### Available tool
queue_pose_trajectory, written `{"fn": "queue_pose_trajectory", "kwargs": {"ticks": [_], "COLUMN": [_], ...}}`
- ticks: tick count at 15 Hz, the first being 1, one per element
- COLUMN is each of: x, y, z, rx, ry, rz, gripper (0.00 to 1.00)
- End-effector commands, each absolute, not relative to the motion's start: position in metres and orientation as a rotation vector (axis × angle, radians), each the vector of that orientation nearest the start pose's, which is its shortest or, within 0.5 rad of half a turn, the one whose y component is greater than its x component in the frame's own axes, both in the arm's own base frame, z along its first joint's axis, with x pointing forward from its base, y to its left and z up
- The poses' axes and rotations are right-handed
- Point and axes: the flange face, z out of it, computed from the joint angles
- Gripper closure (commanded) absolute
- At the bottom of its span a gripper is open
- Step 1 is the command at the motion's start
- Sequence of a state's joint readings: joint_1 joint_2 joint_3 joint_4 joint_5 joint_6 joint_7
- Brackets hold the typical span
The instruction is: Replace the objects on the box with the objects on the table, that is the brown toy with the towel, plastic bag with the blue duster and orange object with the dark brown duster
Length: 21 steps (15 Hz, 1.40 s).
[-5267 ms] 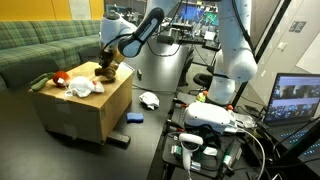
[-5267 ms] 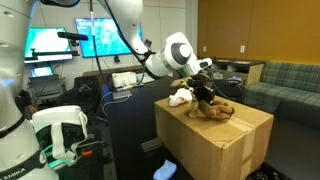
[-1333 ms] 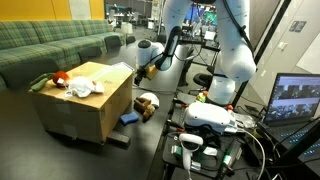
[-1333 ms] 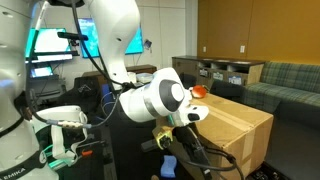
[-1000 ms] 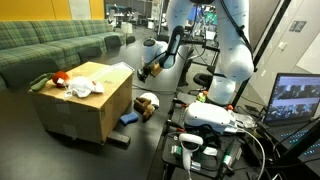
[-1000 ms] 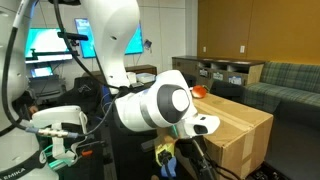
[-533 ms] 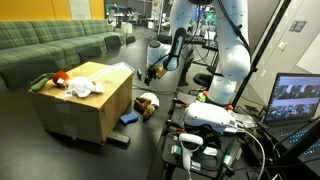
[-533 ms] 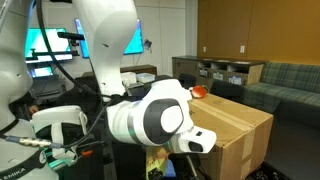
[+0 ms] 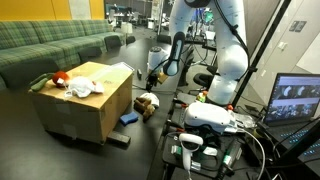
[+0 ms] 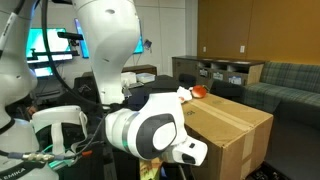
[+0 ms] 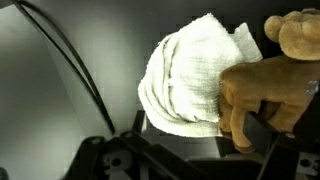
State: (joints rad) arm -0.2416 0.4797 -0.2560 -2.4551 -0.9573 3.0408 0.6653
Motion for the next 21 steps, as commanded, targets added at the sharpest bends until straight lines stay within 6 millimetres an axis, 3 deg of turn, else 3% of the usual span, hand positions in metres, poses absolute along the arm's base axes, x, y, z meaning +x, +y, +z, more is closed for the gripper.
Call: {"fn": "queue_pose_trajectory", "kwargs": {"ticks": [1,8,15,21], "x": [0.421,0.425,0.429,0.428], "y": [-0.168,-0.166,-0.165,-0.151], "z": [0.103,0.091,0.091,0.093], "rx": [-3.329,-3.306,-3.306,-3.299], "ry": [0.248,0.208,0.181,0.133], "rz": [-0.126,-0.090,-0.098,-0.105], "gripper": [0.00,0.00,0.00,0.00]}}
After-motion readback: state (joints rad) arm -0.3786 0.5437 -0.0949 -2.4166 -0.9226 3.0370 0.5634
